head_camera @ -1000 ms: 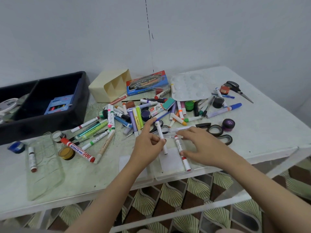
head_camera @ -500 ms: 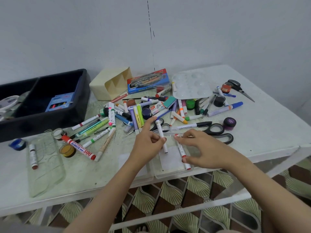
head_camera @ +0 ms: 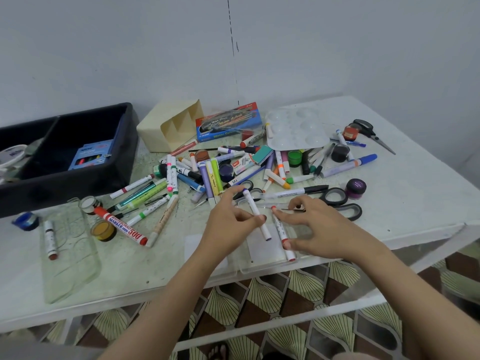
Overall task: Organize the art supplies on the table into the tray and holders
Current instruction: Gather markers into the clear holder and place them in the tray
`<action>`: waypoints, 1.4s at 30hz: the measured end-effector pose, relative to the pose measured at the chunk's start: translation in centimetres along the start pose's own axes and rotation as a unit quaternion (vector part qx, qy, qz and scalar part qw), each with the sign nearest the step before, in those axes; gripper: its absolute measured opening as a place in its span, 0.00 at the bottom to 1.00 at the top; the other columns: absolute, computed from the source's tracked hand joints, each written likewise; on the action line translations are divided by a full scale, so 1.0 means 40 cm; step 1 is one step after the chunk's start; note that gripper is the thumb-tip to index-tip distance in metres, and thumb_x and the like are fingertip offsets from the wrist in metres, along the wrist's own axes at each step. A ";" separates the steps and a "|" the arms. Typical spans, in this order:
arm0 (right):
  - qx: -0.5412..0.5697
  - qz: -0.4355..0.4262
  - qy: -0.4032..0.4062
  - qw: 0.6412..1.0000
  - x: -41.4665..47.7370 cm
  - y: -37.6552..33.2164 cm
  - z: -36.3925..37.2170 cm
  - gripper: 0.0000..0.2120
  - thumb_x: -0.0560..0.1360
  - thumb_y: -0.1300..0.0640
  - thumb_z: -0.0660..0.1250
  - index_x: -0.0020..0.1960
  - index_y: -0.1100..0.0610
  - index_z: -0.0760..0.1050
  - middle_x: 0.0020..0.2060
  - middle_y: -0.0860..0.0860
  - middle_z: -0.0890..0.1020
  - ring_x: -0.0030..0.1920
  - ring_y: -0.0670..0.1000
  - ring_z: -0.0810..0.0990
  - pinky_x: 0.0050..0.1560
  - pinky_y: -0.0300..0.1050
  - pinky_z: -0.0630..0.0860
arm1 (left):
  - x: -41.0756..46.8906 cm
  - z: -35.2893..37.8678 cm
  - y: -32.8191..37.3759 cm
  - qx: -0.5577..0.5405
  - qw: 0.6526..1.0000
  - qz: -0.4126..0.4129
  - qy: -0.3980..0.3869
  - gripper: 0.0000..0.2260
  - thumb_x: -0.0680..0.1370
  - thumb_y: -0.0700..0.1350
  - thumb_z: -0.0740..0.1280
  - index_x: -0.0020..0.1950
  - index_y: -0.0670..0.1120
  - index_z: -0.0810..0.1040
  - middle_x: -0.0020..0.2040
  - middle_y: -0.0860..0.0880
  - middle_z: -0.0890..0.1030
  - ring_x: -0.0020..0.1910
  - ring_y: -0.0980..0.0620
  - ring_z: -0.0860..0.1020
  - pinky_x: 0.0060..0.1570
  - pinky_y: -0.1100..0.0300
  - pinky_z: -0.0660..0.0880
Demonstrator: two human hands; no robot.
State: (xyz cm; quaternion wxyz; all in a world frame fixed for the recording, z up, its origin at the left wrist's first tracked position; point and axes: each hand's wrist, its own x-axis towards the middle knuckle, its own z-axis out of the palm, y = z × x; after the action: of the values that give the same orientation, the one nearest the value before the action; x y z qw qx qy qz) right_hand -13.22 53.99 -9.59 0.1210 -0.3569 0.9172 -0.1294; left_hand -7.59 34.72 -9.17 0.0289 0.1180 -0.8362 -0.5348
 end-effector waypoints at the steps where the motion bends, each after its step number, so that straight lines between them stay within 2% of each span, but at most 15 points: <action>1: -0.006 0.001 0.000 1.000 0.000 0.000 -0.002 0.31 0.72 0.37 0.64 0.72 0.35 0.56 0.66 0.46 0.61 0.67 0.48 0.61 0.66 0.45 0.62 | -0.010 0.004 0.003 0.028 1.000 0.005 -0.004 0.30 0.70 0.46 0.74 0.68 0.54 0.66 0.33 0.54 0.83 0.35 0.63 0.79 0.47 0.60 0.75; 5: -0.010 0.003 -0.004 1.000 -0.001 -0.003 -0.005 0.31 0.72 0.37 0.64 0.73 0.36 0.57 0.66 0.46 0.61 0.67 0.48 0.61 0.66 0.44 0.62 | -0.037 0.027 0.001 0.089 0.995 0.020 -0.038 0.33 0.68 0.50 0.76 0.69 0.56 0.65 0.34 0.54 0.83 0.37 0.63 0.78 0.38 0.75 0.70; 7: -0.011 0.002 -0.005 1.000 -0.003 -0.004 -0.005 0.31 0.73 0.37 0.63 0.73 0.36 0.56 0.66 0.46 0.61 0.66 0.48 0.61 0.65 0.44 0.62 | -0.042 0.036 0.000 0.138 0.988 0.045 -0.043 0.33 0.68 0.53 0.75 0.70 0.56 0.65 0.36 0.53 0.82 0.42 0.63 0.77 0.43 0.72 0.69; 9: -0.011 0.003 -0.006 1.000 -0.002 -0.005 -0.006 0.31 0.73 0.37 0.63 0.73 0.36 0.56 0.65 0.47 0.61 0.66 0.48 0.61 0.66 0.44 0.62 | -0.041 0.040 -0.002 0.179 0.981 0.068 -0.041 0.33 0.70 0.56 0.73 0.72 0.55 0.64 0.38 0.55 0.81 0.48 0.59 0.74 0.50 0.63 0.68; 11: -0.012 0.003 -0.008 1.000 -0.002 -0.006 -0.007 0.31 0.73 0.37 0.63 0.73 0.36 0.56 0.65 0.47 0.62 0.66 0.48 0.61 0.66 0.44 0.62 | -0.040 0.039 -0.004 0.208 0.974 0.088 -0.035 0.31 0.74 0.58 0.67 0.74 0.53 0.62 0.40 0.57 0.81 0.53 0.58 0.71 0.51 0.62 0.63; 13: -0.011 0.004 -0.010 1.000 -0.001 -0.007 -0.008 0.31 0.73 0.37 0.63 0.73 0.36 0.56 0.65 0.47 0.62 0.66 0.49 0.62 0.65 0.44 0.63 | -0.037 0.031 -0.010 0.225 0.968 0.108 -0.029 0.28 0.76 0.57 0.64 0.74 0.52 0.62 0.41 0.58 0.81 0.54 0.58 0.68 0.53 0.63 0.60; 17: -0.013 0.004 -0.015 1.000 -0.001 -0.008 -0.009 0.32 0.73 0.37 0.63 0.73 0.36 0.55 0.65 0.47 0.62 0.66 0.49 0.62 0.65 0.43 0.62 | -0.033 0.018 -0.014 0.281 0.950 0.131 -0.034 0.23 0.76 0.54 0.66 0.70 0.54 0.69 0.46 0.60 0.80 0.54 0.59 0.65 0.55 0.61 0.61; 20: -0.011 0.003 -0.017 1.000 -0.002 -0.009 -0.010 0.32 0.73 0.37 0.63 0.73 0.36 0.55 0.65 0.47 0.62 0.66 0.49 0.62 0.66 0.43 0.62 | -0.029 0.011 -0.024 0.314 0.935 0.164 -0.018 0.24 0.74 0.58 0.67 0.69 0.55 0.70 0.60 0.58 0.73 0.63 0.56 0.64 0.61 0.60 0.60; 22: -0.007 0.003 -0.018 1.000 -0.003 -0.009 -0.010 0.31 0.73 0.37 0.63 0.73 0.36 0.55 0.65 0.47 0.63 0.66 0.48 0.62 0.66 0.43 0.62 | -0.025 0.005 -0.030 0.322 0.931 0.162 -0.060 0.29 0.72 0.61 0.67 0.71 0.57 0.66 0.72 0.59 0.63 0.72 0.55 0.57 0.69 0.57 0.53; 24: -0.005 0.006 -0.018 1.000 -0.002 -0.008 -0.009 0.32 0.73 0.37 0.63 0.73 0.36 0.55 0.65 0.47 0.63 0.66 0.48 0.61 0.65 0.43 0.62 | -0.022 -0.003 -0.032 0.318 0.928 0.150 -0.119 0.35 0.70 0.63 0.68 0.74 0.59 0.59 0.76 0.60 0.54 0.75 0.58 0.50 0.71 0.58 0.46; 30: -0.001 0.007 -0.020 1.000 -0.002 -0.007 -0.008 0.32 0.73 0.38 0.63 0.73 0.36 0.54 0.65 0.47 0.63 0.66 0.48 0.62 0.66 0.44 0.63 | -0.020 -0.013 -0.038 0.332 0.917 0.160 -0.153 0.44 0.65 0.65 0.72 0.75 0.58 0.54 0.76 0.60 0.49 0.75 0.60 0.45 0.71 0.59 0.42; 34: 0.004 0.004 -0.020 1.000 0.000 -0.006 -0.007 0.32 0.73 0.38 0.63 0.73 0.36 0.54 0.64 0.47 0.63 0.66 0.48 0.62 0.66 0.44 0.63 | -0.021 -0.015 -0.037 0.343 0.910 0.187 -0.137 0.43 0.64 0.66 0.71 0.75 0.57 0.58 0.75 0.60 0.56 0.73 0.60 0.51 0.68 0.64 0.44; 37: 0.009 0.002 -0.016 1.000 0.002 -0.003 -0.004 0.31 0.73 0.38 0.63 0.73 0.36 0.55 0.63 0.47 0.64 0.65 0.47 0.62 0.66 0.44 0.63 | -0.023 -0.016 -0.035 0.334 0.909 0.217 -0.121 0.41 0.62 0.69 0.68 0.72 0.58 0.63 0.72 0.58 0.63 0.69 0.60 0.56 0.69 0.62 0.52; 39: 0.011 0.002 -0.014 1.000 0.002 -0.001 -0.003 0.31 0.73 0.38 0.64 0.73 0.36 0.56 0.63 0.47 0.64 0.65 0.47 0.62 0.66 0.44 0.63 | -0.027 -0.013 -0.032 0.300 0.920 0.229 -0.108 0.38 0.62 0.67 0.68 0.70 0.60 0.65 0.68 0.61 0.66 0.67 0.62 0.60 0.64 0.66 0.55; 42: 0.015 0.001 -0.008 1.000 -0.001 0.000 -0.001 0.31 0.73 0.38 0.64 0.73 0.36 0.56 0.63 0.47 0.64 0.65 0.48 0.62 0.65 0.44 0.64 | -0.033 -0.003 -0.029 0.234 0.944 0.203 -0.116 0.38 0.62 0.61 0.75 0.69 0.61 0.63 0.65 0.64 0.67 0.65 0.64 0.62 0.60 0.71 0.58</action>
State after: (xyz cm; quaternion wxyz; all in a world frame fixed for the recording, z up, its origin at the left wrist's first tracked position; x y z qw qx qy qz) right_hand -13.22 54.02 -9.55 0.1339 -0.3550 0.9146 -0.1398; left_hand -6.08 34.44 -10.07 0.0114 -0.1136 -0.9414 -0.3173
